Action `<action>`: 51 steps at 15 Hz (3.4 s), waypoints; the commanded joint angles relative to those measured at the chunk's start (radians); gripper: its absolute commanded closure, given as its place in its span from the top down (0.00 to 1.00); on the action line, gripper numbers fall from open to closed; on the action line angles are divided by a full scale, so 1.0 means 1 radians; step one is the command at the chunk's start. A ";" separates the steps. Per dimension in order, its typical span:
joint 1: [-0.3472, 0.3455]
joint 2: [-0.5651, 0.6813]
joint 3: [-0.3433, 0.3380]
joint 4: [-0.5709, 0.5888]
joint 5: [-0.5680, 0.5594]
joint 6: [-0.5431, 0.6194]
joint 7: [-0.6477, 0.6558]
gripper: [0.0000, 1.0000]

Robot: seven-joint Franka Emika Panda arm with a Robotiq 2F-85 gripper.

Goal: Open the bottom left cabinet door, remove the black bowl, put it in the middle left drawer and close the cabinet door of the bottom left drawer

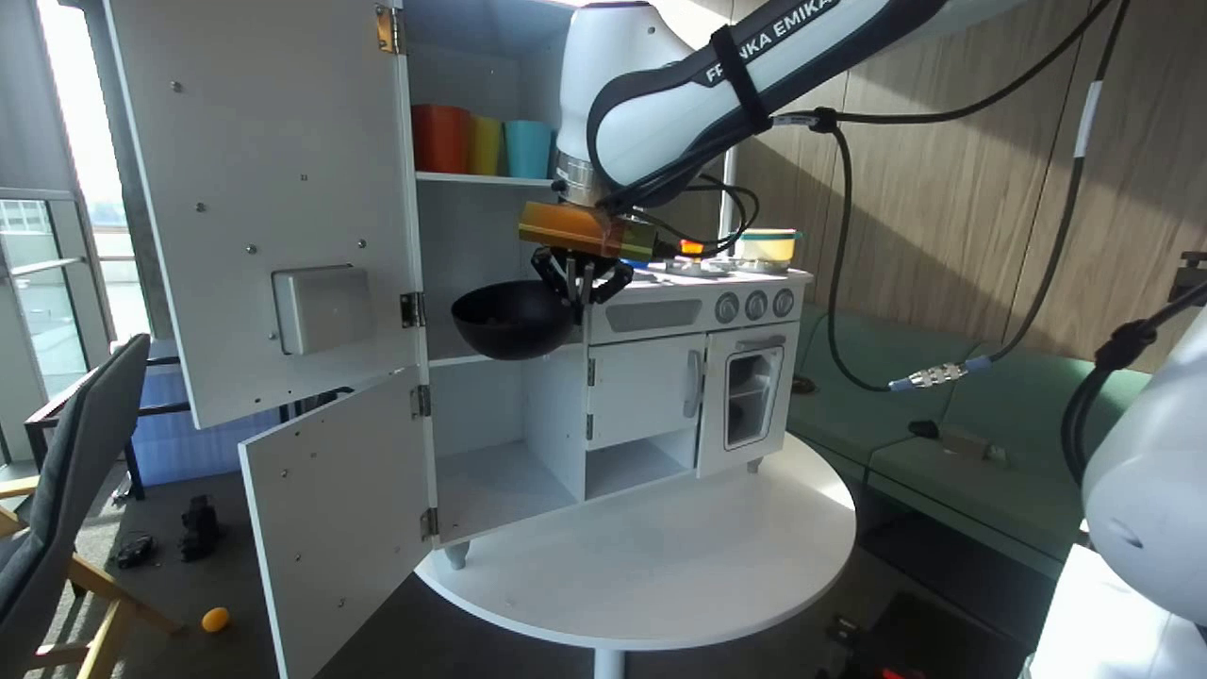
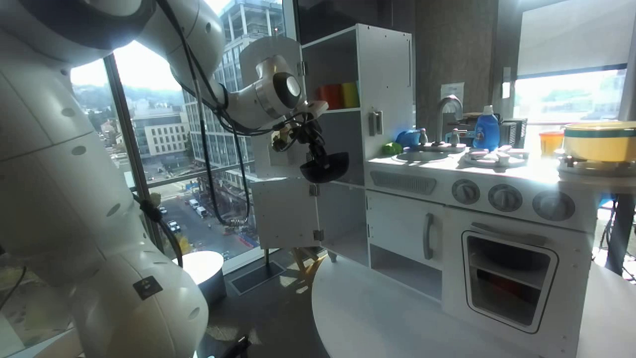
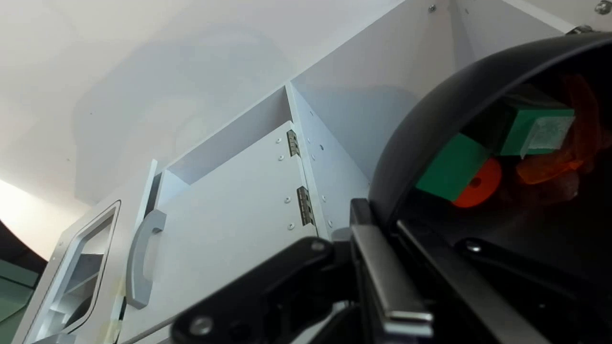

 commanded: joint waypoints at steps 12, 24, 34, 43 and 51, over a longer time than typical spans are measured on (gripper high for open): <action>0.130 0.393 -0.155 0.447 -0.132 -0.058 0.268 0.01; 0.160 0.281 -0.212 0.337 -0.083 -0.047 0.188 0.83; 0.185 -0.160 -0.149 -0.158 0.219 -0.062 -0.361 1.00; 0.226 -0.114 0.209 -0.138 0.173 -0.097 -0.107 1.00; 0.216 0.197 0.244 0.173 -0.042 -0.239 0.322 1.00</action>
